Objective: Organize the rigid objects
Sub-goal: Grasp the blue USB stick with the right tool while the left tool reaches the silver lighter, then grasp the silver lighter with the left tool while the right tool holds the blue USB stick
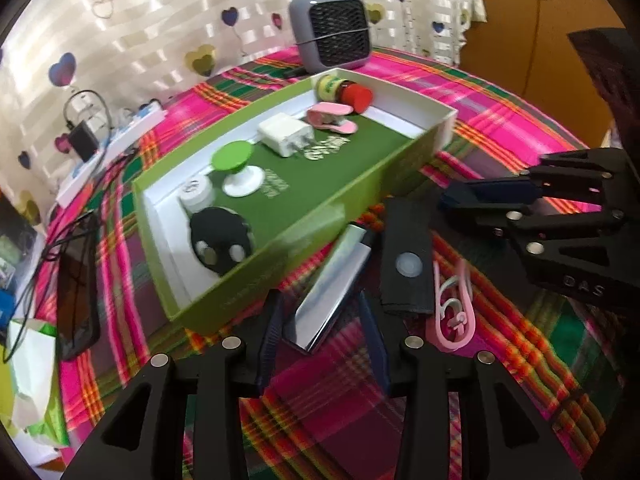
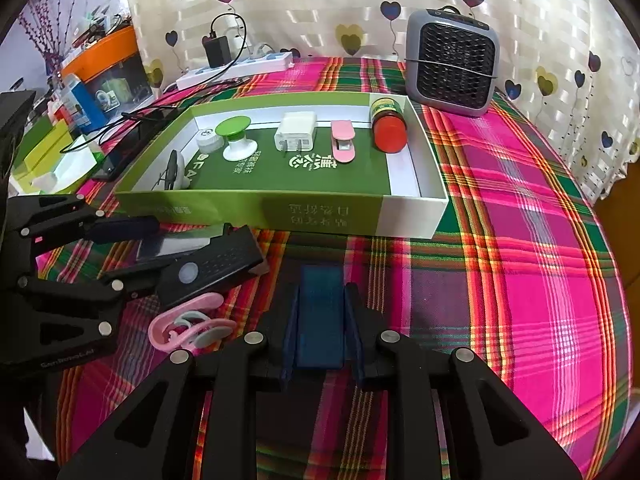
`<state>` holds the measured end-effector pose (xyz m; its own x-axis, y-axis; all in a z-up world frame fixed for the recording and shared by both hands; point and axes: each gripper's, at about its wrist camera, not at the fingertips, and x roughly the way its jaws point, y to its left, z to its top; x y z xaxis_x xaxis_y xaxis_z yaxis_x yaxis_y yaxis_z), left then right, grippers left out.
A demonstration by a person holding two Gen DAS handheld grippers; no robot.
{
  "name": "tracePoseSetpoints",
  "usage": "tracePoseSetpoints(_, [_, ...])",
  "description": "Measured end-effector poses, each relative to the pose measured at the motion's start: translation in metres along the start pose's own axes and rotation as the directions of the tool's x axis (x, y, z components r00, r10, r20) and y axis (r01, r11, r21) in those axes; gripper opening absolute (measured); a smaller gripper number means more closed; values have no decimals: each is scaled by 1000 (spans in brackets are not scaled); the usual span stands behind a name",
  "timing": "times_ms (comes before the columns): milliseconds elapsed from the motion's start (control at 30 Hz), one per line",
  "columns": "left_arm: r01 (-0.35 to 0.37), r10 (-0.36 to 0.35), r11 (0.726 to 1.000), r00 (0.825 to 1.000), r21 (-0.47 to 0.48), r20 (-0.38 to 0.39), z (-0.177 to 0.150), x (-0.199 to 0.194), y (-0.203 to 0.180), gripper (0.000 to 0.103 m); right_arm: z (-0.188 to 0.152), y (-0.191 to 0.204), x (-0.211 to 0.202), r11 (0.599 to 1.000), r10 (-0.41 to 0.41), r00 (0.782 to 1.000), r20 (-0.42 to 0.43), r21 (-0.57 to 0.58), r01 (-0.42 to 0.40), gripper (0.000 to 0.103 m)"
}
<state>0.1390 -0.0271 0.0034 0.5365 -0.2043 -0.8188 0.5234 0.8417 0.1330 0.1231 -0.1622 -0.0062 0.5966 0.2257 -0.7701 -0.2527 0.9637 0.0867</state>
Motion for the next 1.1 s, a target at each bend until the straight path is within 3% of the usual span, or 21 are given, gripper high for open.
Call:
tracePoseSetpoints(133, [57, -57, 998, 998, 10, 2, -1, -1, -9, 38, -1, -2, -1, 1000, 9, 1000, 2, 1, -9, 23])
tracePoseSetpoints(433, [30, -30, 995, 1000, -98, -3, 9, 8, -1, 38, -2, -7, -2, 1000, 16, 1000, 5, 8, -16, 23])
tracePoseSetpoints(1100, [14, -13, 991, 1000, -134, 6, 13, 11, -3, 38, -3, -8, -2, 1000, 17, 1000, 10, 4, -17, 23])
